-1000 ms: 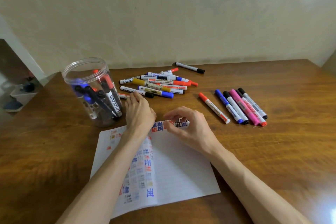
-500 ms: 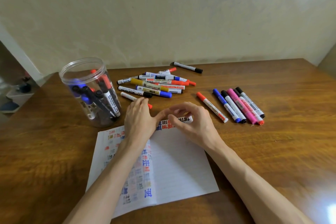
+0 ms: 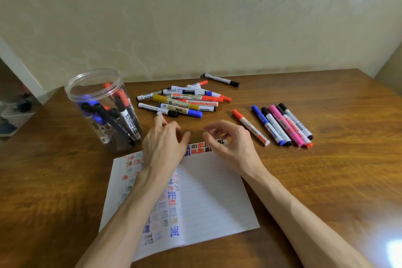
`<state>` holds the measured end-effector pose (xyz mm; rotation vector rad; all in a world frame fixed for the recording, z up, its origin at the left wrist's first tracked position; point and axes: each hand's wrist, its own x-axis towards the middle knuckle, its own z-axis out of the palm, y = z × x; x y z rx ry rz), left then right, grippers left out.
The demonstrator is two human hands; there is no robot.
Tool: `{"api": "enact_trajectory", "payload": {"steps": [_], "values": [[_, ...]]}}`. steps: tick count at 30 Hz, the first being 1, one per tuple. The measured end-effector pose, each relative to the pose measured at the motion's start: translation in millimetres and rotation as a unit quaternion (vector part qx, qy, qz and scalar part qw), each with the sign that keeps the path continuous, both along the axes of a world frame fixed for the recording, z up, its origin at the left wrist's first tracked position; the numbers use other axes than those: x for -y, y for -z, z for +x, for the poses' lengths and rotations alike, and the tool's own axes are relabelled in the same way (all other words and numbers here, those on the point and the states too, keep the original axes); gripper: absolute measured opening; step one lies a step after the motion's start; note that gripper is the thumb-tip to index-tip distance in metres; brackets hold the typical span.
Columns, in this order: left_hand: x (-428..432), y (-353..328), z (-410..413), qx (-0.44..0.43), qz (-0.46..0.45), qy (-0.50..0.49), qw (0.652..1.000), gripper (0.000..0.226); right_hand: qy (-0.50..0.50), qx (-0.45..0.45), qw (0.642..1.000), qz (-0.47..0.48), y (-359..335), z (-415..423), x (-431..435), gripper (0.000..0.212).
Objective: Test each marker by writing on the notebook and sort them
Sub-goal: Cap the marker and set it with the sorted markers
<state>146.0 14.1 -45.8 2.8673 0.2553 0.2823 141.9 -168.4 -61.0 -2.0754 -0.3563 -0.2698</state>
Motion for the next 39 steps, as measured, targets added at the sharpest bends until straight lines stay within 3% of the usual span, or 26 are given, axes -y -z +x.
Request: {"api": "enact_trajectory", "payload": {"steps": [3, 7, 10, 14, 21, 25, 29, 34, 37, 39], "values": [[2, -4, 1, -0.050, -0.009, -0.011, 0.999, 0.037, 0.004, -0.005, 1.000, 0.002, -1, 0, 1, 0.018], [-6, -10, 5, -0.049, -0.040, -0.027, 0.998, 0.040, -0.001, -0.009, 1.000, -0.002, -3, -1, 1, 0.018], [-10, -9, 5, -0.013, -0.097, -0.042, 0.994, 0.037, -0.001, -0.012, 1.000, -0.004, -3, -2, 1, 0.017], [-10, -12, -6, 0.103, -0.162, -0.040, 0.981, 0.025, 0.000, -0.013, 1.000, 0.003, -2, -2, 0, 0.016], [-9, -25, -33, 0.294, -0.288, 0.081, 0.908, 0.011, -0.014, -0.075, 0.996, 0.043, -10, -3, -3, 0.022], [-2, -26, -43, 0.255, -0.414, 0.148, 0.861, 0.014, -0.037, -0.153, 0.980, 0.122, -16, -9, -6, 0.034], [0, -18, -43, 0.202, -0.494, 0.140, 0.834, 0.014, -0.017, -0.153, 0.971, 0.183, -17, -10, -3, 0.038], [-5, -10, -41, 0.145, -0.517, 0.135, 0.833, 0.018, -0.013, -0.126, 0.970, 0.206, -14, -9, -2, 0.032], [-9, -6, -38, 0.106, -0.454, 0.152, 0.872, 0.028, -0.007, -0.101, 0.961, 0.258, -10, -6, -1, 0.021], [-9, -3, -38, 0.087, -0.364, 0.162, 0.913, 0.035, -0.016, -0.078, 0.954, 0.291, -13, -8, -3, 0.025]]}}
